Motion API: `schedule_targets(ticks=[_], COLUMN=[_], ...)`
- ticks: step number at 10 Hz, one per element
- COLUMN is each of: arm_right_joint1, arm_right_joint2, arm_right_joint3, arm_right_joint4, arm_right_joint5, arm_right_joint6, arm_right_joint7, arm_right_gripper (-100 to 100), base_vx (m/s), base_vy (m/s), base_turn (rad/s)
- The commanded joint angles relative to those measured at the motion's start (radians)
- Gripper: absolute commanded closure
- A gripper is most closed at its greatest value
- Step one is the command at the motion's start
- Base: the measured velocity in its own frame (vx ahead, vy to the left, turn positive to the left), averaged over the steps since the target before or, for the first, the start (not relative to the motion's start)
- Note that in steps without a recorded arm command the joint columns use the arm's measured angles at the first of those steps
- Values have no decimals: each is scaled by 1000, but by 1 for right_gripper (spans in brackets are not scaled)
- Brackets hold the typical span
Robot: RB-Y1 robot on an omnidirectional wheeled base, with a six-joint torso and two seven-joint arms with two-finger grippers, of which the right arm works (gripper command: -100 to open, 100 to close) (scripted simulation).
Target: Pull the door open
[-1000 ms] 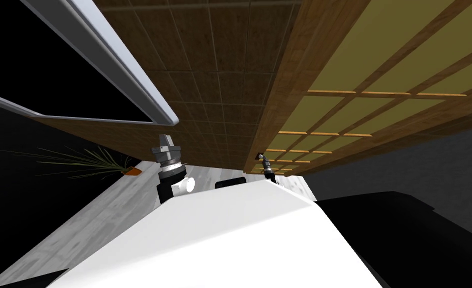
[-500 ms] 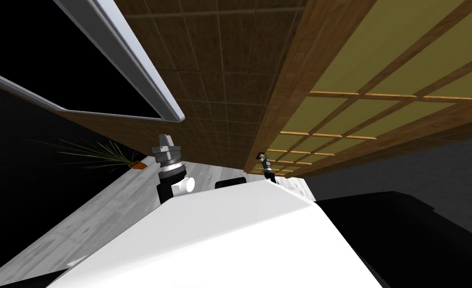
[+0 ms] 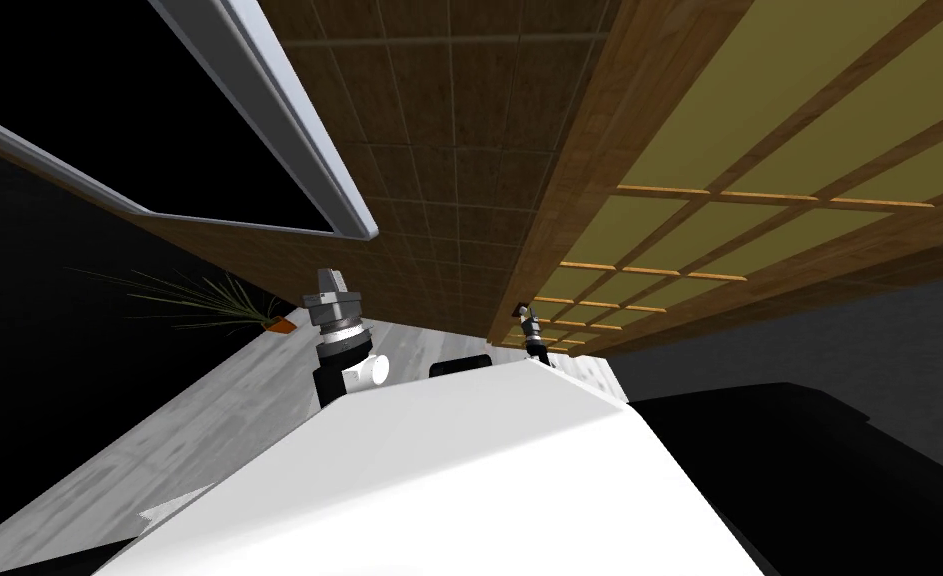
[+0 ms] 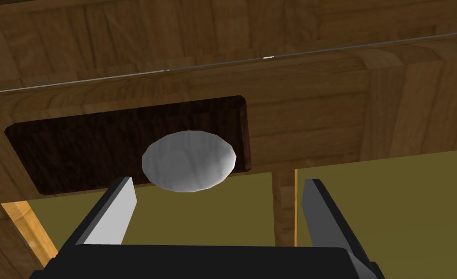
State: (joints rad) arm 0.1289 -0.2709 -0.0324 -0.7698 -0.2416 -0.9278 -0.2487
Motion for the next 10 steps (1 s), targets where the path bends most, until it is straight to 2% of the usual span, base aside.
schedule_targets(ticks=[1, 2, 3, 5, 6, 7, 8, 10], arm_right_joint1=[-2, -3, -3, -6, -6, -8, -8, -11], arm_right_joint2=[3, 5, 5, 11, 11, 14, 14, 21], arm_right_joint3=[7, 14, 14, 28, 28, 36, 36, 51], arm_right_joint4=[-2, -6, -6, -12, -12, -15, -15, -23], arm_right_joint5=[-18, -35, -35, -71, -71, -90, -90, -130], arm_right_joint6=[2, 4, 4, 9, 9, 11, 11, 17], arm_right_joint7=[-48, -75, -87, -151, -168, -203, -209, -275], arm_right_gripper=[-100, -100, -100, -100, -100, -100, -100, -100], base_vx=[-38, -51, -39, -58, -47, -41, -32, -53], base_vy=[-19, -10, -2, -1, -10, -11, -8, -9], base_turn=[28, 50, 19, 44, 19, 30, 21, 50])
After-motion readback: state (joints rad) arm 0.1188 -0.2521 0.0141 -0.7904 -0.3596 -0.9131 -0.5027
